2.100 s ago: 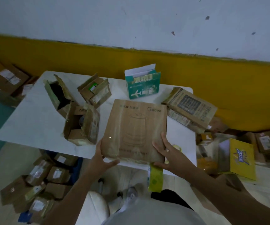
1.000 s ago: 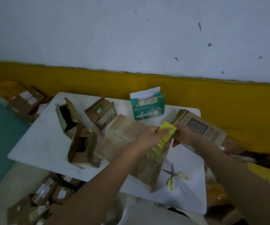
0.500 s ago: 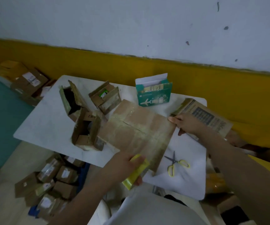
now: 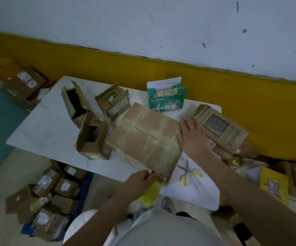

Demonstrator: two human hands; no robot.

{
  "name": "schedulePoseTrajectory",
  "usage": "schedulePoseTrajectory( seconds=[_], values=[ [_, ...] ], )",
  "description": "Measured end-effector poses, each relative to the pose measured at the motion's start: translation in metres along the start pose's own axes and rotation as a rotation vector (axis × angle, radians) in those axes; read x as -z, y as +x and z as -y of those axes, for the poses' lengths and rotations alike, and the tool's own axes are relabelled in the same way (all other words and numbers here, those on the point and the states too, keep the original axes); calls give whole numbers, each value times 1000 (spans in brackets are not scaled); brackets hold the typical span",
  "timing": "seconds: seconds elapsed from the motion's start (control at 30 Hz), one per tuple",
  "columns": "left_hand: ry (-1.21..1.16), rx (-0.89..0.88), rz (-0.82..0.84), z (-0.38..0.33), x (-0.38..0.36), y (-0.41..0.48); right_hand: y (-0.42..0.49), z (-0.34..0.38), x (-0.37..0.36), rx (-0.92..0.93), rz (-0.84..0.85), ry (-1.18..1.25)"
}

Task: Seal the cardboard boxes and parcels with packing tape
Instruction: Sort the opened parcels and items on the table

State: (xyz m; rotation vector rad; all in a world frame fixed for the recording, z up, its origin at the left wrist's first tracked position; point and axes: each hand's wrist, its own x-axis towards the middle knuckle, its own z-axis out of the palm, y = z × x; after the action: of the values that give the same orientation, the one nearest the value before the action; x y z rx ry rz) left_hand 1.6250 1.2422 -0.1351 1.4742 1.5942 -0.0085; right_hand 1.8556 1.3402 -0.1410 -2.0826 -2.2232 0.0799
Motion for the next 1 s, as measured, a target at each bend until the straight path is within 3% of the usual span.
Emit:
schedulePoseTrajectory(
  seconds=[0.07, 0.13, 0.23, 0.3, 0.37, 0.43, 0.5, 0.63, 0.87, 1.0],
  values=[
    [-140, 16, -107, 8, 20, 0, -28, 15, -4, 198, 32, 2],
    [-131, -46, -399, 20, 47, -1, -59, 31, -7, 349, 102, -3],
    [-134, -100, -719, 37, 76, 13, -78, 41, -6, 318, 158, -4],
    [-290, -1, -675, 47, 87, 31, -76, 42, -2, 289, 218, -33],
    [-456, 62, -506, 51, 92, 45, -73, 43, 2, 282, 265, -64],
    [-541, 29, -298, 52, 87, 51, -73, 45, 4, 277, 299, -103],
    [-589, -39, -199, 50, 84, 53, -72, 47, 5, 272, 319, -118],
    [-341, -84, -240, 50, 94, 66, -63, 45, 10, 268, 352, -81],
    [-412, -194, -404, 6, 104, 86, -15, 0, 47, 254, 429, 75],
    [-270, -190, -491, -22, 112, 101, 3, -16, 65, 249, 456, 110]
  ],
)
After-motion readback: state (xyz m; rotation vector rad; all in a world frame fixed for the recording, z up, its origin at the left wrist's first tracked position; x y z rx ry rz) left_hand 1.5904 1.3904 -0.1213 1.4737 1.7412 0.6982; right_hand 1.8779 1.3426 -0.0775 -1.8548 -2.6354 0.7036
